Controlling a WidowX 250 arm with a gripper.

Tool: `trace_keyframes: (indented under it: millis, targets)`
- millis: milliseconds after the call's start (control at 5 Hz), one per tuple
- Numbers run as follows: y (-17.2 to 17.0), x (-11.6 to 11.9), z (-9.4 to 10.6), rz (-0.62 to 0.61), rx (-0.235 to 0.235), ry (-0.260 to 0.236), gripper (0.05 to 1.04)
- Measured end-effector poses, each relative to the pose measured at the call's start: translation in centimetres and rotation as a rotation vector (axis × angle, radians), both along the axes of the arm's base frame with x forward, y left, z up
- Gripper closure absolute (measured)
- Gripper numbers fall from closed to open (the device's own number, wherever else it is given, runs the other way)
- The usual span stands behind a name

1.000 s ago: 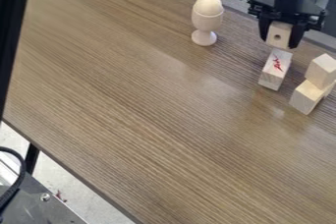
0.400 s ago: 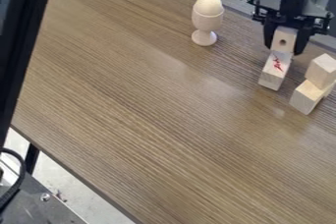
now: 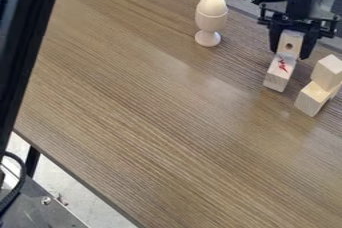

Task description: Put the white cube on top of the other white cube

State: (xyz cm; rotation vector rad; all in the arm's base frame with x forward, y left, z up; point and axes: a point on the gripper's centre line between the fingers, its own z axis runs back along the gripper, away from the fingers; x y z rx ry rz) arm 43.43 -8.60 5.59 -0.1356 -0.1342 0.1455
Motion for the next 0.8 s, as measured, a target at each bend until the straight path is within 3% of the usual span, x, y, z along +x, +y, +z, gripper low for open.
trace_keyframes:
  millis: [400,600,800]
  targets:
    - [-0.06,0.18,-0.38,-0.003,-0.004,0.014,0.434]
    - [-0.15,0.17,-0.83,-0.017,-0.017,0.035,0.136]
    - [-0.2,0.17,-0.82,-0.022,-0.019,0.035,0.081]
